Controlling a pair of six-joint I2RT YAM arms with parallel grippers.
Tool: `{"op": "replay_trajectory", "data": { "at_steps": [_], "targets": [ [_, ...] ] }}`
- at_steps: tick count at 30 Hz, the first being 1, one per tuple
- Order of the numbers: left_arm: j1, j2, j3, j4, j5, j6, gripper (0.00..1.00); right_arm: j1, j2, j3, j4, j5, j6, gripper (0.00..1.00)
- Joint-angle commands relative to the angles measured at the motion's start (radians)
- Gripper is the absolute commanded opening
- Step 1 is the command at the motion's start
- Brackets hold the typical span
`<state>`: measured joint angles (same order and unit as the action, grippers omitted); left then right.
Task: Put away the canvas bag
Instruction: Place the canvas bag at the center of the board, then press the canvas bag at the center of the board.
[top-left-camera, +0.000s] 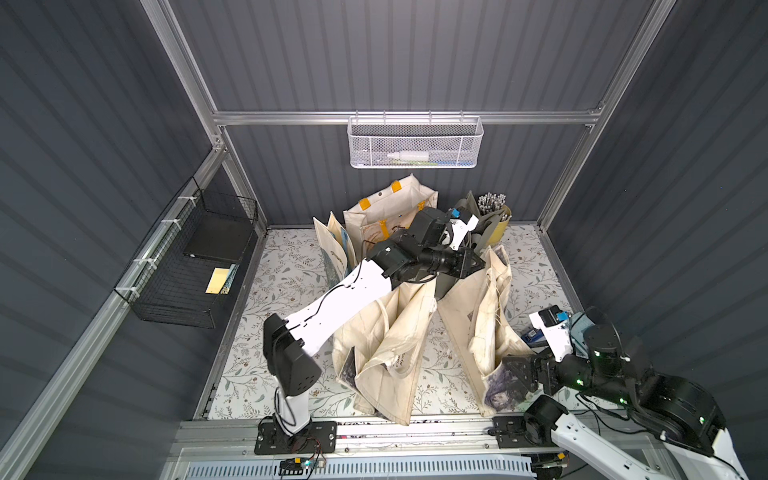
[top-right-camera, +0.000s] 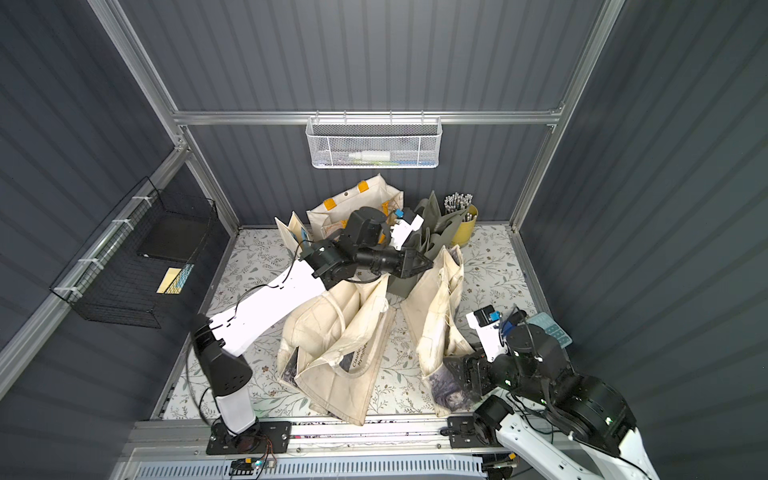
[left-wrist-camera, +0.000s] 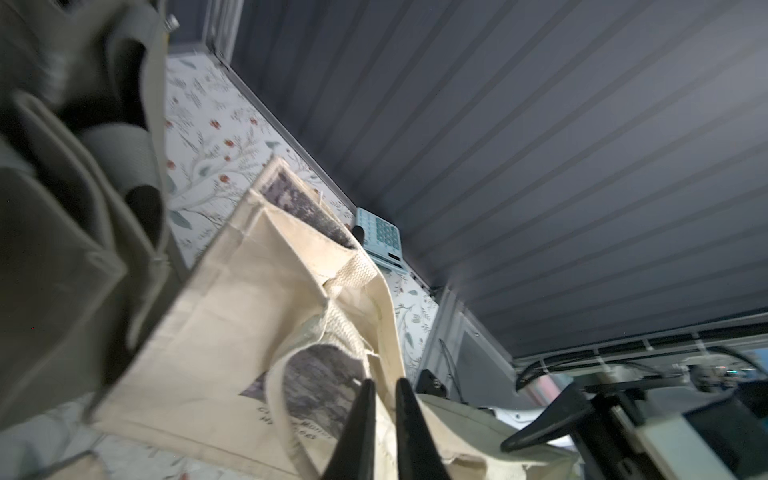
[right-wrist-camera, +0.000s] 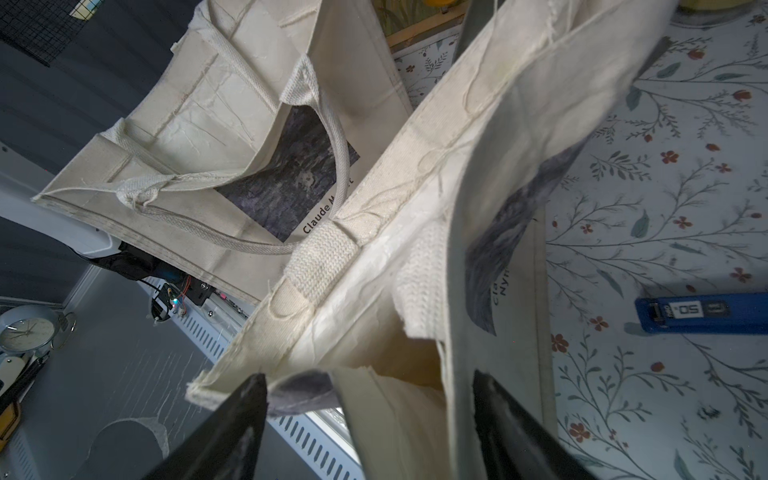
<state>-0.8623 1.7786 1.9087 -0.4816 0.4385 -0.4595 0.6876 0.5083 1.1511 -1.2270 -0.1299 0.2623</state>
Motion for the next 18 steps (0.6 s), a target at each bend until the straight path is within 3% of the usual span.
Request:
{"op": "replay_trajectory", "data": {
  "at_steps": [1, 7, 12, 18],
  "targets": [
    [-0.011, -0.131, -0.148, -0.007, -0.082, 0.169, 0.05, 0.005, 0.006, 0.042, -0.089, 0.016, -0.004, 0.78],
    [-0.095, -0.199, -0.362, -0.012, -0.06, 0.332, 0.03, 0.005, 0.048, 0.069, -0.12, -0.057, -0.018, 0.75],
    [-0.127, -0.185, -0.438, -0.018, -0.057, 0.365, 0.03, 0.005, 0.09, 0.043, -0.121, -0.056, -0.022, 0.69],
    [-0.129, -0.204, -0.538, 0.005, 0.035, 0.419, 0.01, 0.004, 0.123, 0.029, -0.123, -0.041, -0.018, 0.67]
  ]
}}
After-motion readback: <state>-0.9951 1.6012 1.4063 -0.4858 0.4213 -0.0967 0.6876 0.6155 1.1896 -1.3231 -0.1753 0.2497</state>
